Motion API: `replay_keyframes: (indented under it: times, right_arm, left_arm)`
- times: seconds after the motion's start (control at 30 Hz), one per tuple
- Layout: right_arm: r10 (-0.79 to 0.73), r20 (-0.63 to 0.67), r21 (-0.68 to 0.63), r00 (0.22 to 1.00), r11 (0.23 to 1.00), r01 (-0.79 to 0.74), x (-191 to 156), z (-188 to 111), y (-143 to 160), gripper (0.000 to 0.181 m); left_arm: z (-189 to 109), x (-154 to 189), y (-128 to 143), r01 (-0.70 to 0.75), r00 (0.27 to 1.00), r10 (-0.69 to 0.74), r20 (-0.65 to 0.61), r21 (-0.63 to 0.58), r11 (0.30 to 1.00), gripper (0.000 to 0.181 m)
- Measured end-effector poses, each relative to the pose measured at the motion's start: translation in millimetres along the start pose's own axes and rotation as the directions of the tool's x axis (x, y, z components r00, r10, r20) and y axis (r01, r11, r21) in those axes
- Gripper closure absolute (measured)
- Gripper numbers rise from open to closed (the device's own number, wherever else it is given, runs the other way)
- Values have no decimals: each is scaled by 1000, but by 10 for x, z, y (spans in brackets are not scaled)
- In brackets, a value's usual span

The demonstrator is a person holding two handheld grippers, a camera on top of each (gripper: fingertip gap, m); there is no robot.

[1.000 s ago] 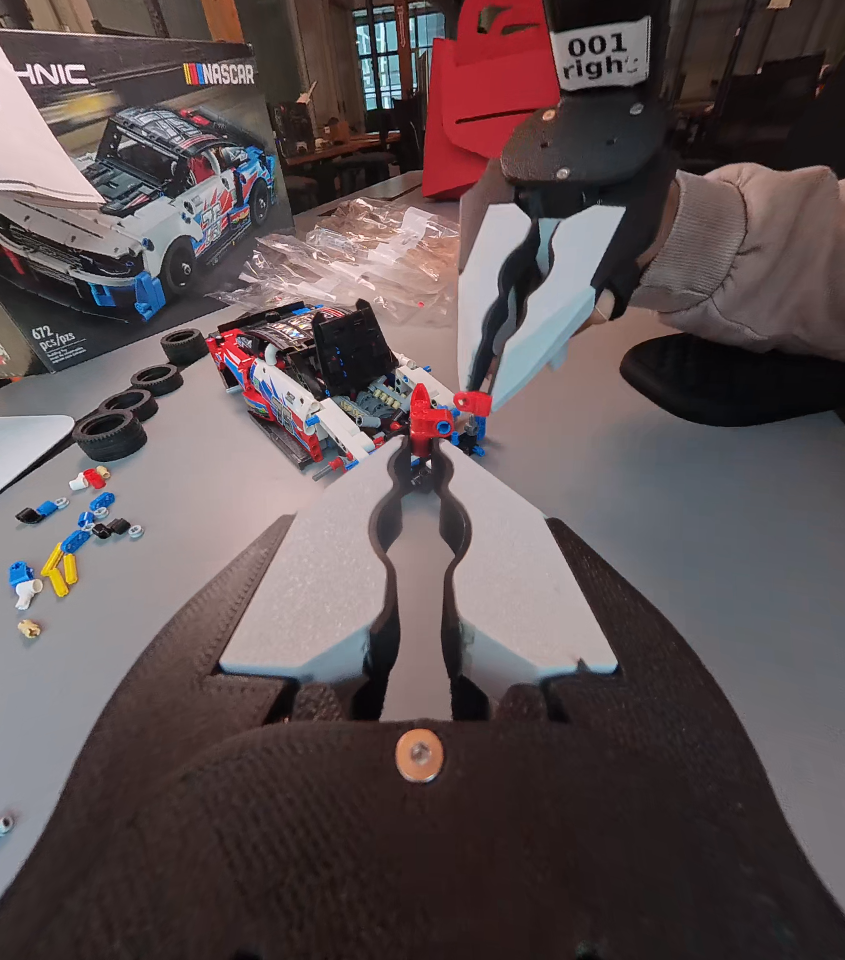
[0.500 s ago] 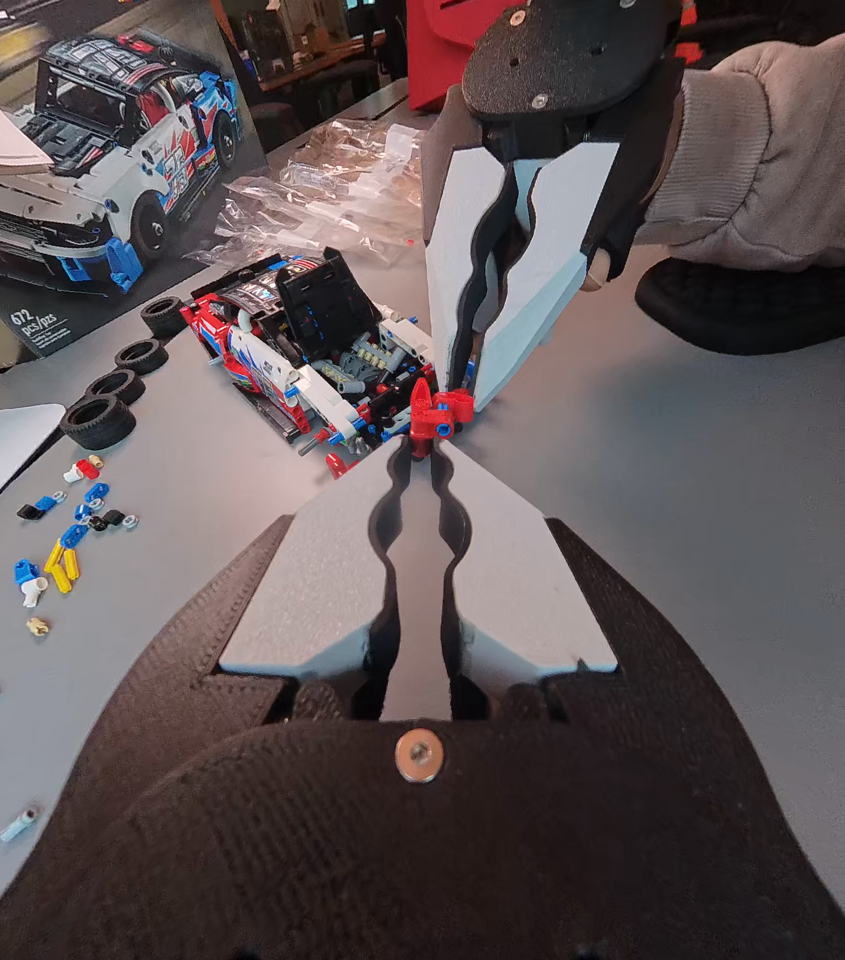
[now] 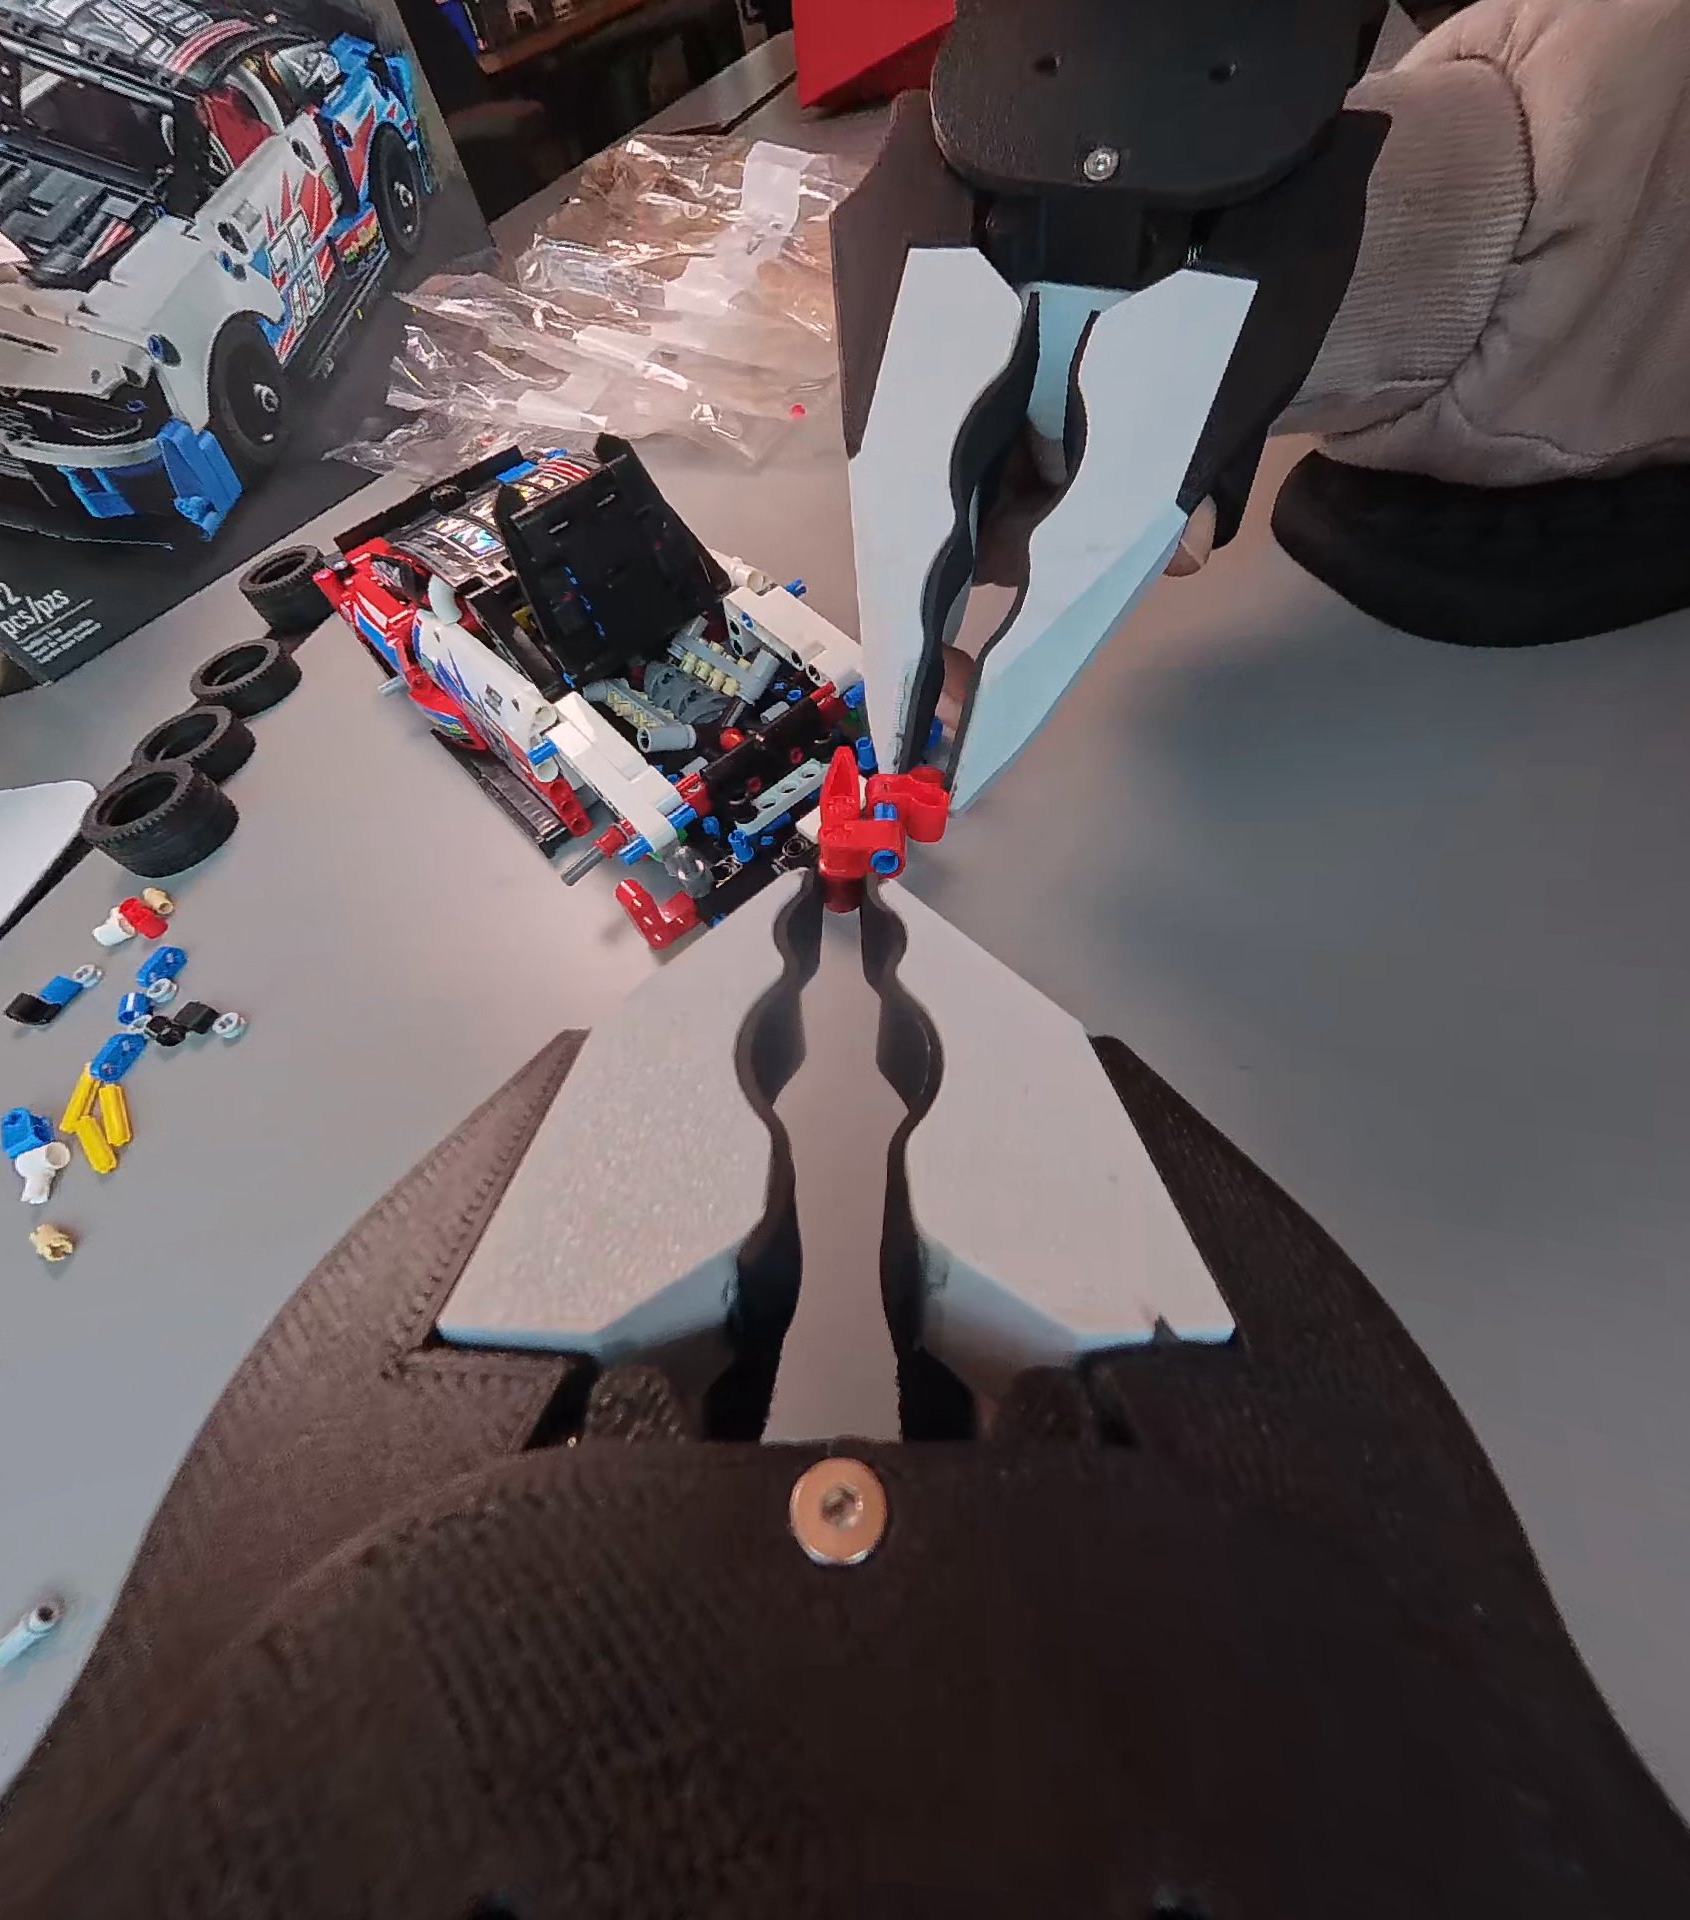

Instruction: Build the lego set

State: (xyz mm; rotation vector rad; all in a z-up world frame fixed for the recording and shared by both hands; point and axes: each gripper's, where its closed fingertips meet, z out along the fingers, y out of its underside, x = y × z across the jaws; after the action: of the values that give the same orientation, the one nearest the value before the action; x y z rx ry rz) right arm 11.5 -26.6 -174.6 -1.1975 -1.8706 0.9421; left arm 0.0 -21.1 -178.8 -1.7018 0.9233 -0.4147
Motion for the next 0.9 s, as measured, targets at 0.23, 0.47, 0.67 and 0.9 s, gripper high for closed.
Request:
replay_keyframes:
  times: [0.23,0.47,0.67,0.9]
  right_arm:
    - [-43,-8,-23,999,999,43,-3,-11,39,177]
    - [-115,-32,-63,993,992,113,-11,2,46,177]
    - [54,42,131,998,990,-59,15,-118,-125,177]
    - [156,108,290,982,940,-182,23,-222,-314,177]
  left_arm:
    - [31,-4,32,-82,994,85,61,-59,995,176]
    - [56,-2,93,-72,994,79,72,-97,993,176]
    - [8,3,-93,113,994,-112,-7,60,992,176]
    - [-70,-1,-314,256,967,-251,-51,202,945,177]
